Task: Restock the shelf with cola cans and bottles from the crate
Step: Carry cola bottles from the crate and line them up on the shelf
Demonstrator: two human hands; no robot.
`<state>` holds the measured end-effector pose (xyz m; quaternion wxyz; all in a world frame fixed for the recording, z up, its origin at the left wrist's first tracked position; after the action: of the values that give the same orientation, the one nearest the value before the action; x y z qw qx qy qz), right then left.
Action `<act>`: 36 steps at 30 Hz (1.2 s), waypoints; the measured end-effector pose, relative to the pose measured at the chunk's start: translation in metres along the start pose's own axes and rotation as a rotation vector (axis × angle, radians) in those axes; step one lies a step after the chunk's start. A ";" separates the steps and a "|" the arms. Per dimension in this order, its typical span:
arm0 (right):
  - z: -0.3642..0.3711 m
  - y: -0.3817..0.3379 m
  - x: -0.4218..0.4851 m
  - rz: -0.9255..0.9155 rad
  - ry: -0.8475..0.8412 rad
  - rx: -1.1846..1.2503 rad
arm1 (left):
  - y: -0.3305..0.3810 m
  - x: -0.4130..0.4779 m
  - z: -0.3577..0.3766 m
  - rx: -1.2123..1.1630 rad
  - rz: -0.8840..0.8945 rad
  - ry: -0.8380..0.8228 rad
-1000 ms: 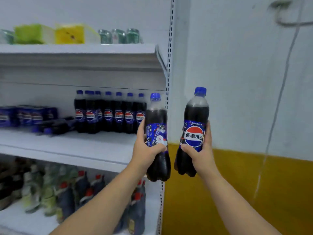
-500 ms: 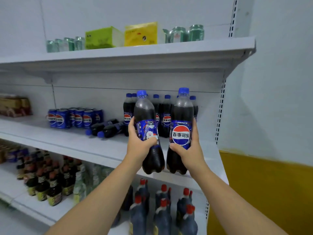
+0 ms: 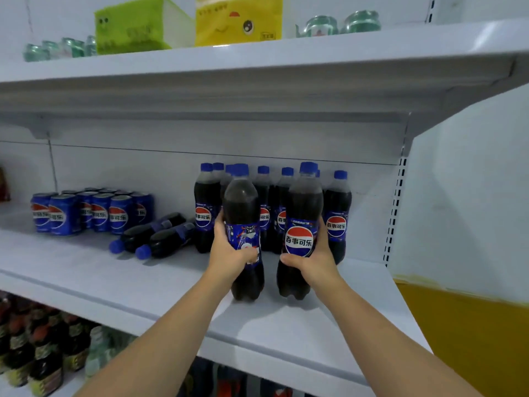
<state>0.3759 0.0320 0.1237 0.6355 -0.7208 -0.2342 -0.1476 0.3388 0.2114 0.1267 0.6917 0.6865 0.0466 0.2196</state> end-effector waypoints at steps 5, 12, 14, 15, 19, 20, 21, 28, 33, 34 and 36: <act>0.010 0.019 0.015 -0.017 0.011 -0.026 | -0.017 0.036 0.014 0.049 -0.016 -0.109; 0.018 0.041 0.024 0.019 0.063 -0.006 | -0.027 0.060 0.024 0.060 -0.079 -0.315; 0.020 0.043 0.024 0.029 0.070 -0.009 | -0.029 0.060 0.023 0.091 -0.076 -0.369; 0.020 0.043 0.023 0.034 0.074 -0.010 | -0.032 0.059 0.023 0.123 -0.076 -0.385; 0.022 0.044 0.021 0.046 0.050 -0.048 | -0.040 0.053 0.007 0.540 0.007 -0.202; 0.022 0.046 0.019 0.050 0.033 -0.077 | -0.041 0.051 0.002 0.679 0.020 -0.133; 0.021 0.047 0.016 0.051 0.026 -0.123 | -0.041 0.048 -0.001 0.765 0.028 -0.094; 0.017 0.039 0.002 0.019 0.100 -0.333 | -0.039 0.048 0.001 0.588 0.078 -0.201; 0.030 0.031 0.001 -0.050 0.074 -0.386 | -0.042 0.045 0.004 0.477 0.142 -0.256; 0.031 0.032 0.001 -0.051 0.081 -0.399 | -0.043 0.041 0.004 0.535 0.163 -0.216; 0.033 0.034 0.001 -0.053 0.079 -0.446 | -0.043 0.035 0.004 0.792 0.220 -0.122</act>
<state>0.3916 0.0614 0.0902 0.4649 -0.8307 -0.1895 -0.2406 0.3825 0.2224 0.0934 0.3483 0.9121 0.0126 0.2160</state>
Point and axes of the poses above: each hand's wrist, its own x-axis towards the middle knuckle, its own z-axis out of the palm, y = z × x, the point moved 10 cm from there along x, towards the middle knuckle, and after that the axes turned 9 degrees about -z, right-handed, at the moved point
